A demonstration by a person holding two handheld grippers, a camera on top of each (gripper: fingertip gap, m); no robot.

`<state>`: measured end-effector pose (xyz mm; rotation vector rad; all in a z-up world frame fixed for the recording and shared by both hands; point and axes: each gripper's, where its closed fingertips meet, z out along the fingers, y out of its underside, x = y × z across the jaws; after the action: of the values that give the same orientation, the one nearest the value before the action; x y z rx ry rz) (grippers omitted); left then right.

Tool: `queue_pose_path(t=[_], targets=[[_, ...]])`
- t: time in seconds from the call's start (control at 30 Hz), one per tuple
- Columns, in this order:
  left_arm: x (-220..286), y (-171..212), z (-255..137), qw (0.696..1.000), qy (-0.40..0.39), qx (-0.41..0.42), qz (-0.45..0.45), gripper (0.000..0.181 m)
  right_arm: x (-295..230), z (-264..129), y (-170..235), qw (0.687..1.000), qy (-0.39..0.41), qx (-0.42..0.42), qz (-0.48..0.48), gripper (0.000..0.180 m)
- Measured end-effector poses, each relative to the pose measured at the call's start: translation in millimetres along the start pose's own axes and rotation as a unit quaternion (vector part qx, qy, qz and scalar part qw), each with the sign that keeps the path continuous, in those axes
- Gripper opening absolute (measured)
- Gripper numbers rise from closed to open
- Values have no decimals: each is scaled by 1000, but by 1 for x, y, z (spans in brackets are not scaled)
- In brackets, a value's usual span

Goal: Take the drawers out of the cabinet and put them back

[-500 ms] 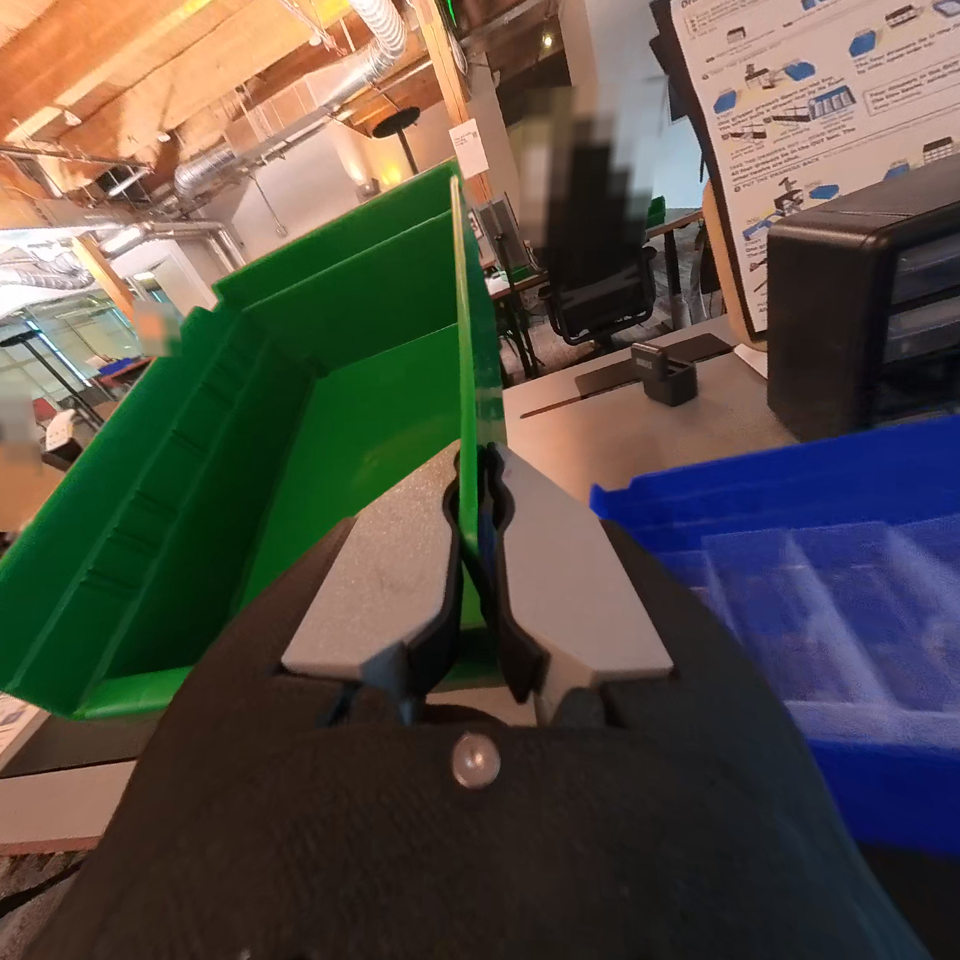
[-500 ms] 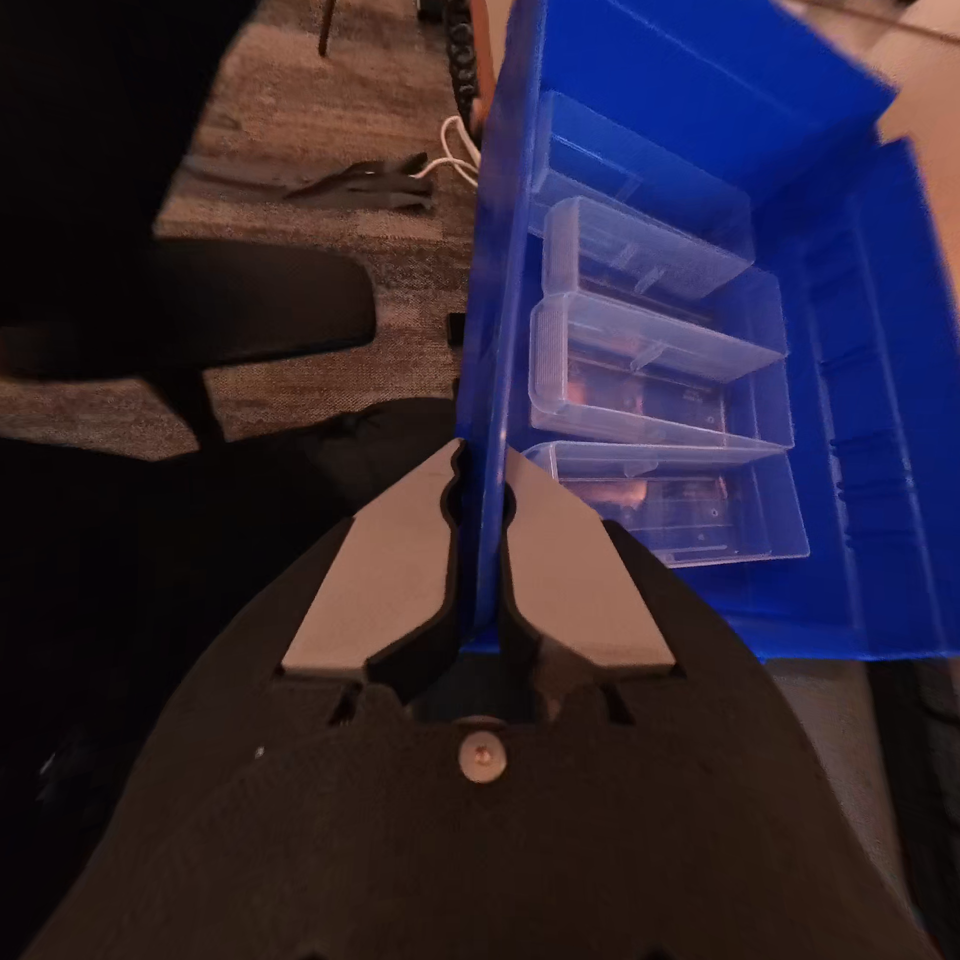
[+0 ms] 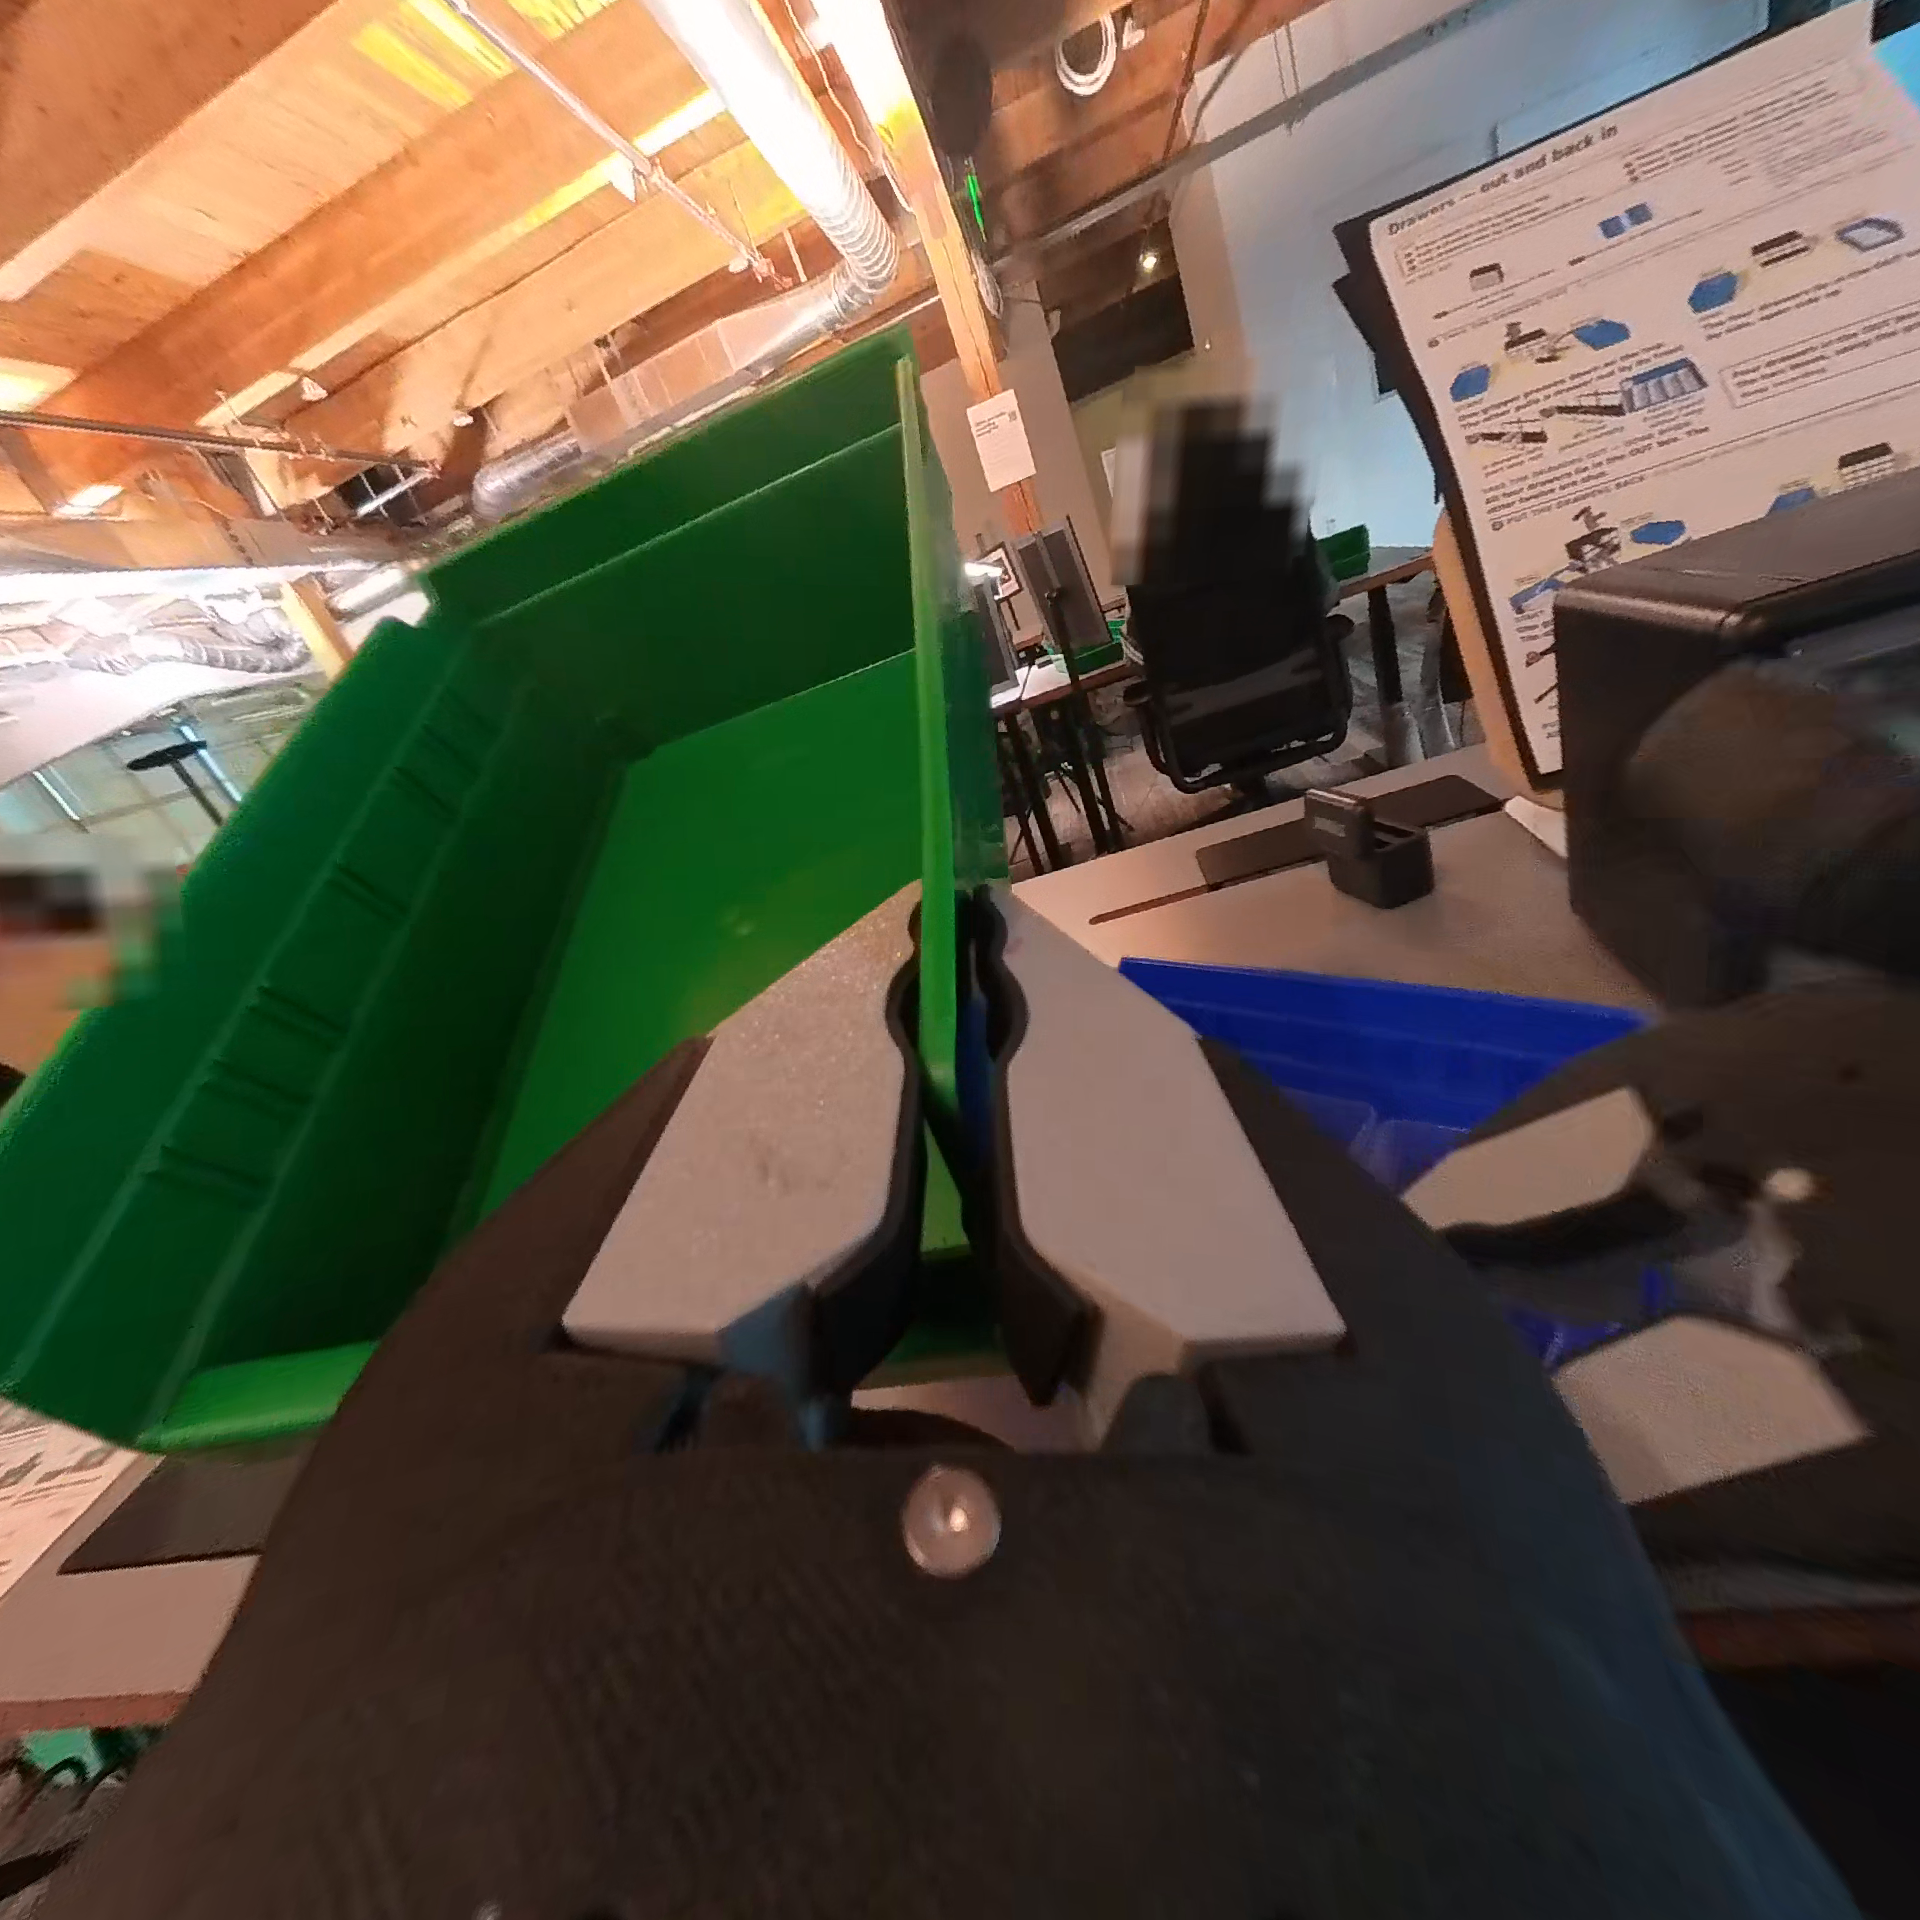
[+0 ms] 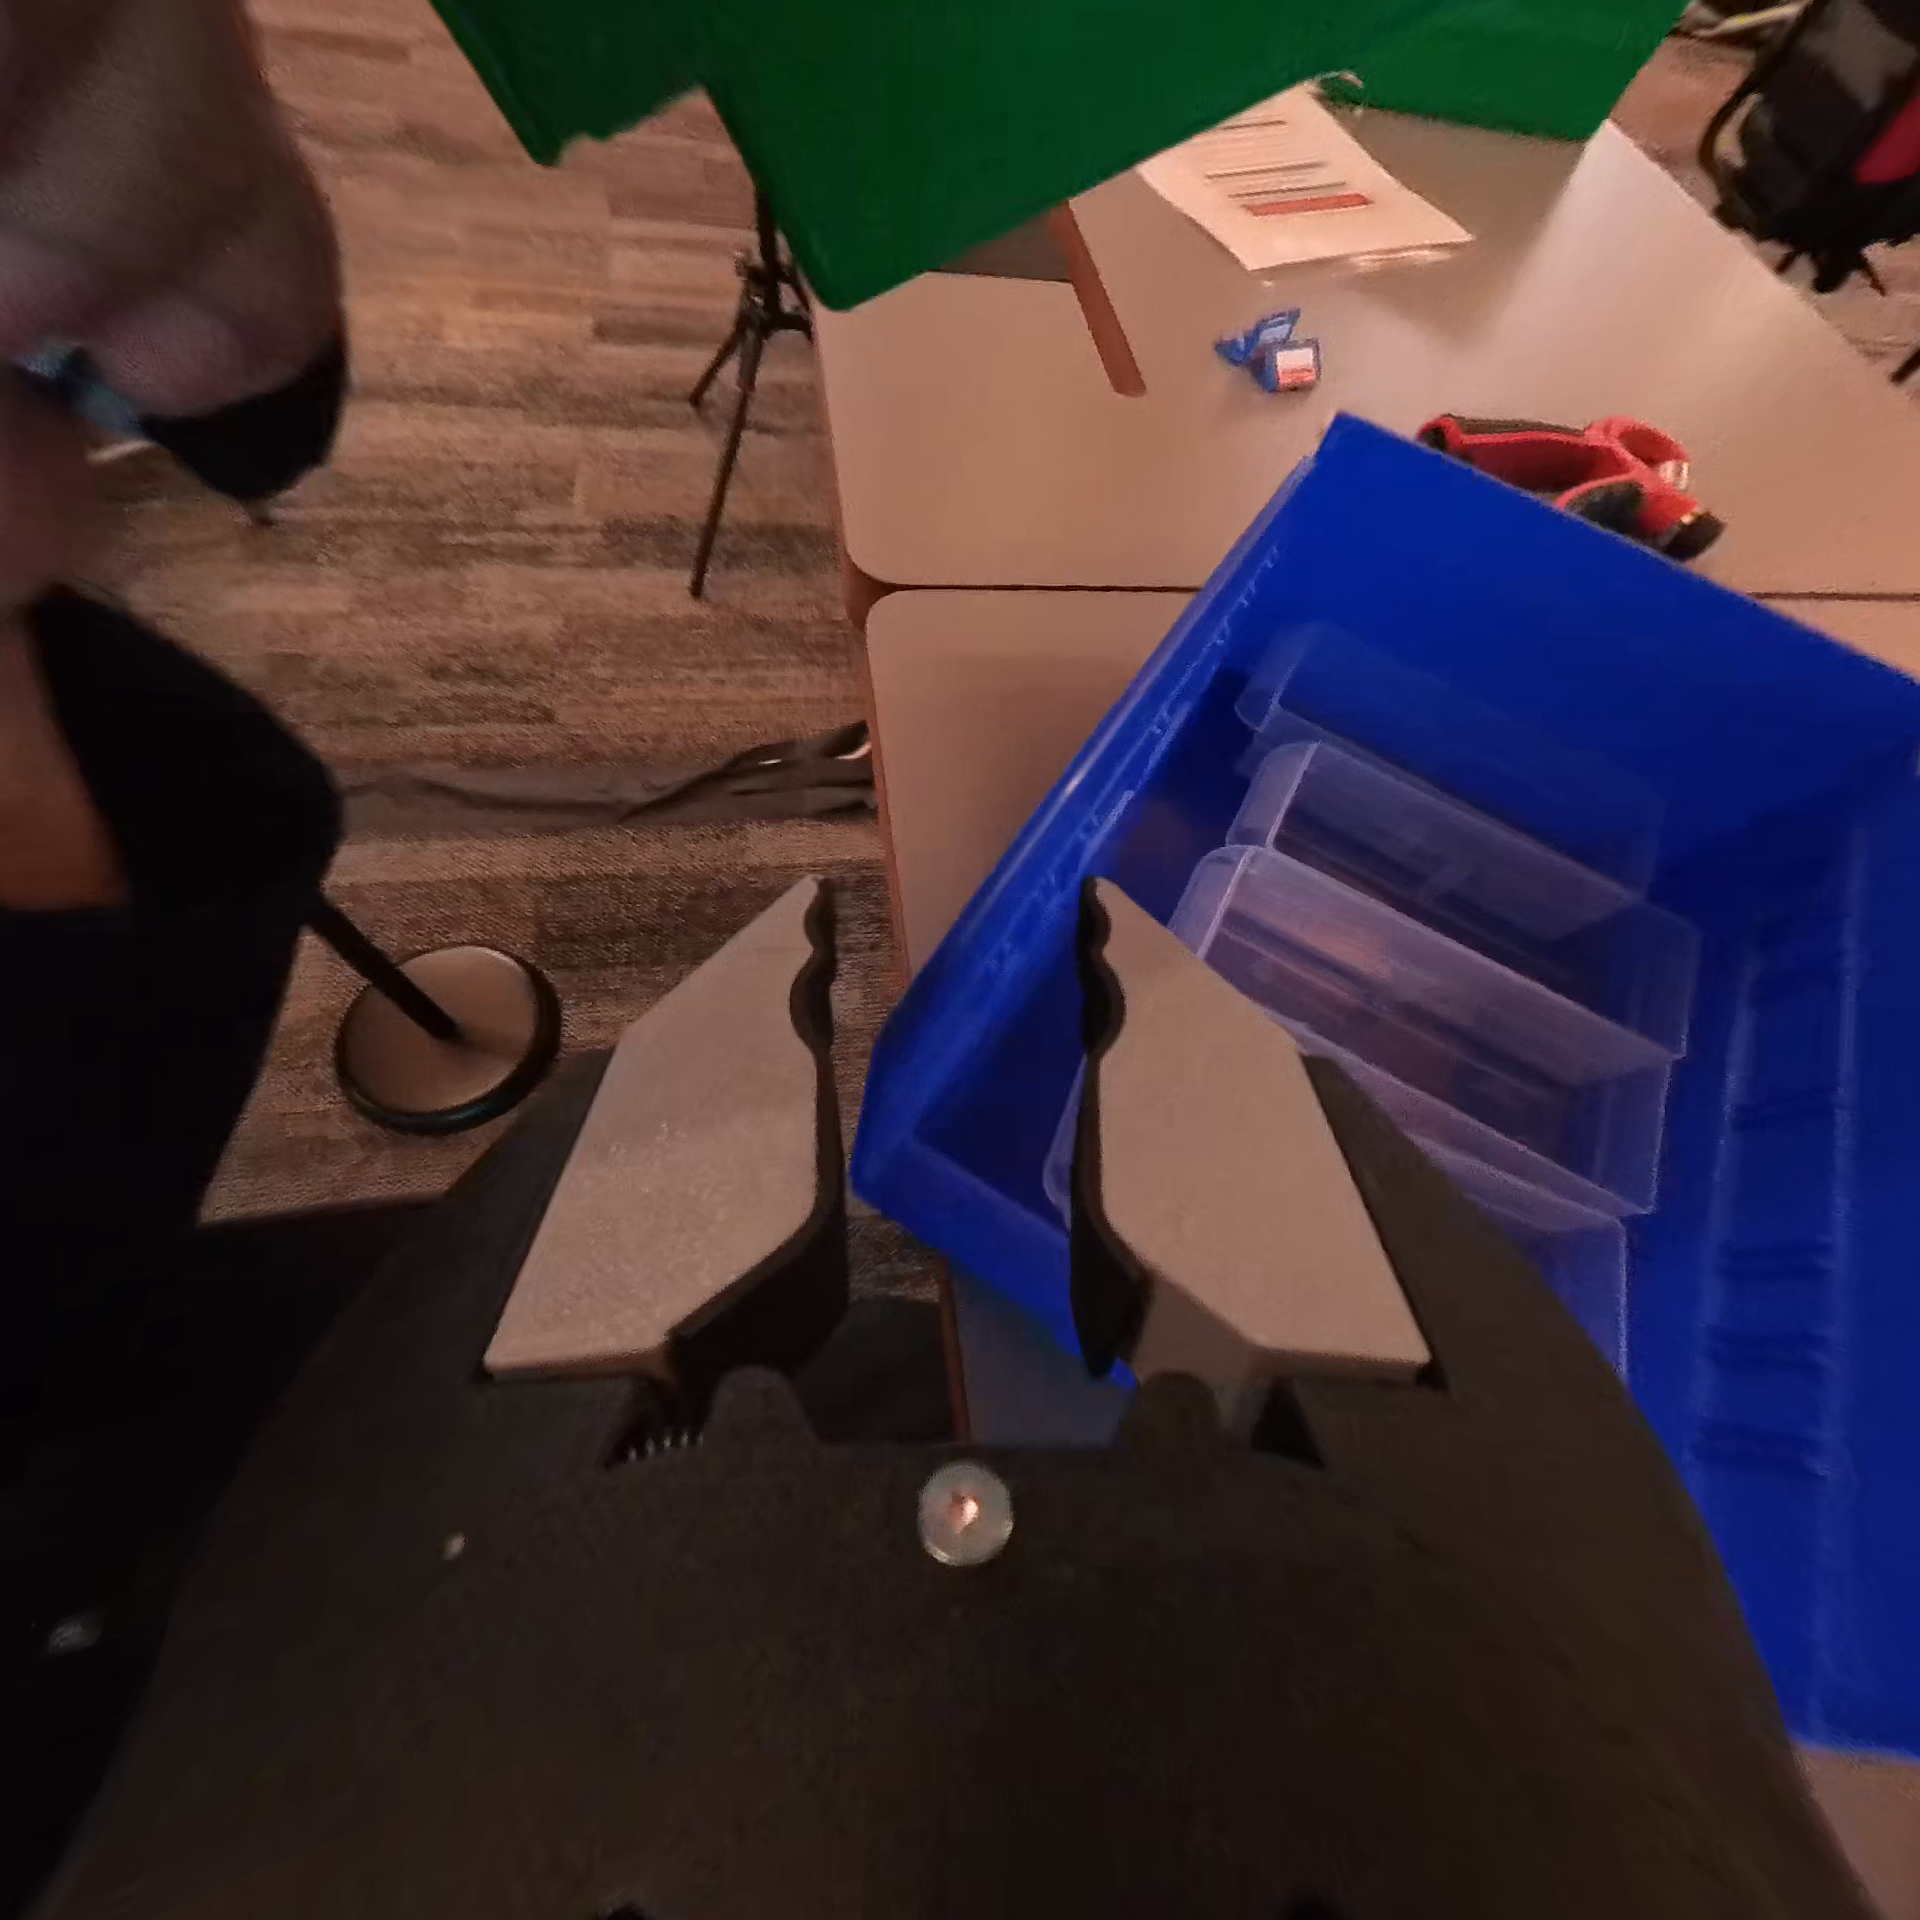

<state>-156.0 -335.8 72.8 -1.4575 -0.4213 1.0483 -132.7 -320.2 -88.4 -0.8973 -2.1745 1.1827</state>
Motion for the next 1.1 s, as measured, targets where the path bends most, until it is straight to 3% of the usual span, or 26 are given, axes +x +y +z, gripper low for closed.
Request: queue_pose_path(t=[0.2, 0.43, 0.57, 0.7, 0.83, 0.97, 1.1], targets=[[28, -16, -1, 999, 40, 24, 6, 2, 6, -84, 53, 998, -53, -25, 34, 50], [123, -64, -17, 982, 160, 104, 16, 2, 39, -241, 136, 997, 29, -51, 48, 36], [194, -92, -38, 961, 234, 141, 46, 2, 56, -345, 186, 986, 127, -65, 80, 35], [275, -125, -59, 927, 322, 176, 77, 2, 59, -444, 214, 970, 216, -50, 97, 36], [371, -148, -93, 871, 437, 207, 79, 2, 52, -523, 228, 951, 283, 14, 125, 36], [471, -139, -119, 821, 536, 180, 85, 2, 42, -584, 244, 926, 307, 107, 190, 28], [557, -108, -124, 791, 592, 116, 97, 2, 52, -632, 286, 879, 366, 138, 272, 28]])
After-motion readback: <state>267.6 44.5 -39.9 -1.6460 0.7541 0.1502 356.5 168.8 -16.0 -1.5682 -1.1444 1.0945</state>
